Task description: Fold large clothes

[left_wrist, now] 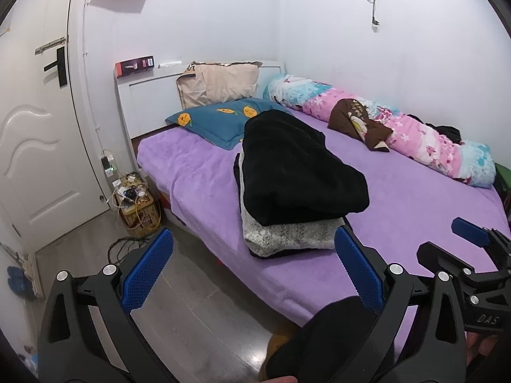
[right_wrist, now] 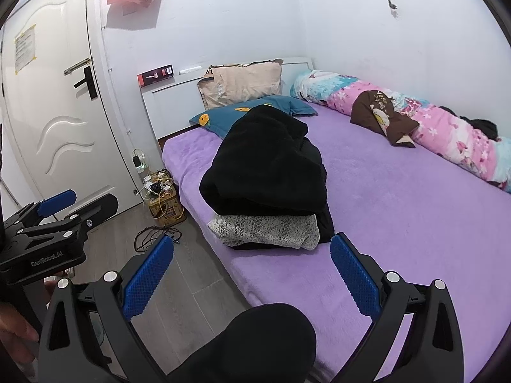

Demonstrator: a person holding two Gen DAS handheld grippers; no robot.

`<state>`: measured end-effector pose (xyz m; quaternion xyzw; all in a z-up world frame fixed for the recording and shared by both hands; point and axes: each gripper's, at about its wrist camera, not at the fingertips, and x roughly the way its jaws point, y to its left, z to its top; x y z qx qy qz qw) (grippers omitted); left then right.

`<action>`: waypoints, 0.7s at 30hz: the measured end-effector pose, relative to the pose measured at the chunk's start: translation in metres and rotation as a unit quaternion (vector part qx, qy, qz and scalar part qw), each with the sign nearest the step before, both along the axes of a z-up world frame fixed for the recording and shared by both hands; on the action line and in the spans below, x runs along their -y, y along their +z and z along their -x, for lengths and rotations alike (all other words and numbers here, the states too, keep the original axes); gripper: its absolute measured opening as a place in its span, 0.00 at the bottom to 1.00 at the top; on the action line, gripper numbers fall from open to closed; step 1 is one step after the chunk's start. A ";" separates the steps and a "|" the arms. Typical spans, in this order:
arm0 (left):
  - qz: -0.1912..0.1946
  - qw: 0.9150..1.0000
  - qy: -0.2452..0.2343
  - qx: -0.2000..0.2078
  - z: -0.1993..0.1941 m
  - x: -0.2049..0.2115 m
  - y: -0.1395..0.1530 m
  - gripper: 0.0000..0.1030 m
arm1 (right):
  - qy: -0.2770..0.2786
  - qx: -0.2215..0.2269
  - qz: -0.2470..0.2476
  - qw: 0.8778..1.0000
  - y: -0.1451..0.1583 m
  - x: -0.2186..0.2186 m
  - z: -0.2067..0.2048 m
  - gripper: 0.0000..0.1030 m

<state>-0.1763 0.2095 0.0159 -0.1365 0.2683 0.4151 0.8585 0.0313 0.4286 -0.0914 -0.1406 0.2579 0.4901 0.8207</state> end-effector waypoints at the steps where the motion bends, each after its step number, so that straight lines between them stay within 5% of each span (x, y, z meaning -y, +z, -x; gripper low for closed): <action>1: 0.000 1.000 0.000 0.000 0.000 0.000 0.000 0.94 | -0.001 0.000 0.000 1.000 0.000 0.001 0.000 0.94; 21: 0.005 1.000 -0.012 0.001 -0.003 0.002 0.000 0.94 | -0.004 -0.001 -0.003 1.000 -0.003 0.004 0.000 0.94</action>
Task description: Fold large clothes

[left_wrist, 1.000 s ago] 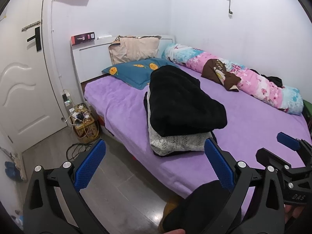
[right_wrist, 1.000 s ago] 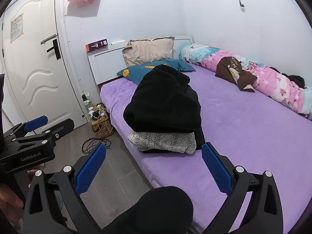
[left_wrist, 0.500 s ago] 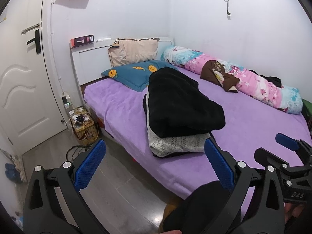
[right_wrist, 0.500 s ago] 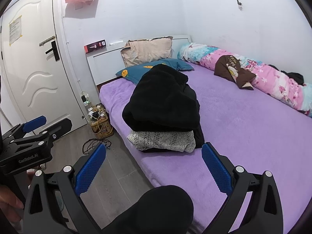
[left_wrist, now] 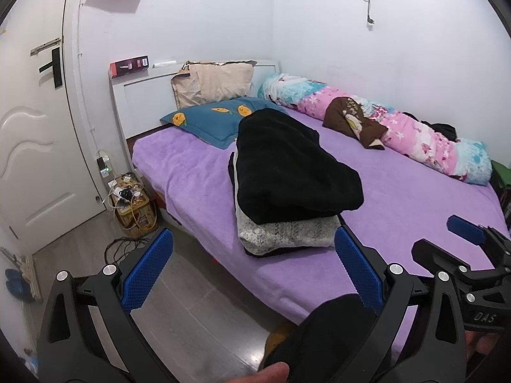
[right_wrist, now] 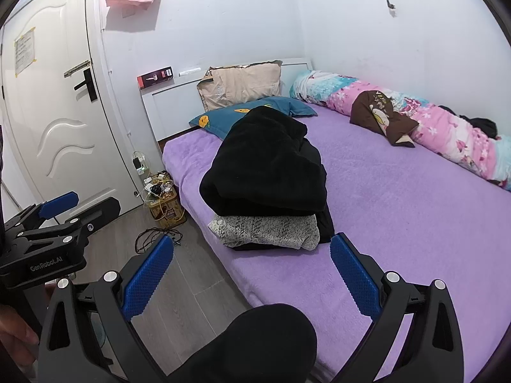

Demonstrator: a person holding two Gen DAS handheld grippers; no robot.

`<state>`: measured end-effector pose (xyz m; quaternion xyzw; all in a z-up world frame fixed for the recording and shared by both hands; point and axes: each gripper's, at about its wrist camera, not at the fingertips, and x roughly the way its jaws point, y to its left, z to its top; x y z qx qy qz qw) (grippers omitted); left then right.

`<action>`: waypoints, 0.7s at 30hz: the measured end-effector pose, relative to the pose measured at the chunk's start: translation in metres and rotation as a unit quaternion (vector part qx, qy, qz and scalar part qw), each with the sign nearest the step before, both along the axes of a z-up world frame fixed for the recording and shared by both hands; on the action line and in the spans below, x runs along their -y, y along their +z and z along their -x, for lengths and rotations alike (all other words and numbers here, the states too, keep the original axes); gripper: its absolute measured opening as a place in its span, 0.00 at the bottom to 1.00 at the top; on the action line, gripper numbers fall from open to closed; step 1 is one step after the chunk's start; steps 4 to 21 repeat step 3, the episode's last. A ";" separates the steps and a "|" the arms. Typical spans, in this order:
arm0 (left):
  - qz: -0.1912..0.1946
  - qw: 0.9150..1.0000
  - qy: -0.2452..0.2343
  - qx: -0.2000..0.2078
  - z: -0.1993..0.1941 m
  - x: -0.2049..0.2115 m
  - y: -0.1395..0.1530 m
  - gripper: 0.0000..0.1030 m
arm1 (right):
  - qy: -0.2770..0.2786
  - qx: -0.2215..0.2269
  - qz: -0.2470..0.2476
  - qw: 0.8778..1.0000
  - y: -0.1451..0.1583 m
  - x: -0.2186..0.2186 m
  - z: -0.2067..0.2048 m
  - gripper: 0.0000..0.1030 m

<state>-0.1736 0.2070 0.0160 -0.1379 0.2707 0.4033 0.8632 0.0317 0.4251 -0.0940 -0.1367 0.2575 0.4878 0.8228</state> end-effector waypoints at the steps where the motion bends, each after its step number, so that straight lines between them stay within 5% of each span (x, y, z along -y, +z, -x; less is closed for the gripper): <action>1: 0.000 1.000 0.000 0.000 0.000 0.000 0.000 0.94 | 0.000 0.000 0.000 1.000 0.000 0.000 0.000 0.94; 21: -0.001 1.000 -0.001 -0.001 0.000 0.000 0.000 0.94 | 0.000 -0.001 -0.001 1.000 0.000 0.000 0.000 0.94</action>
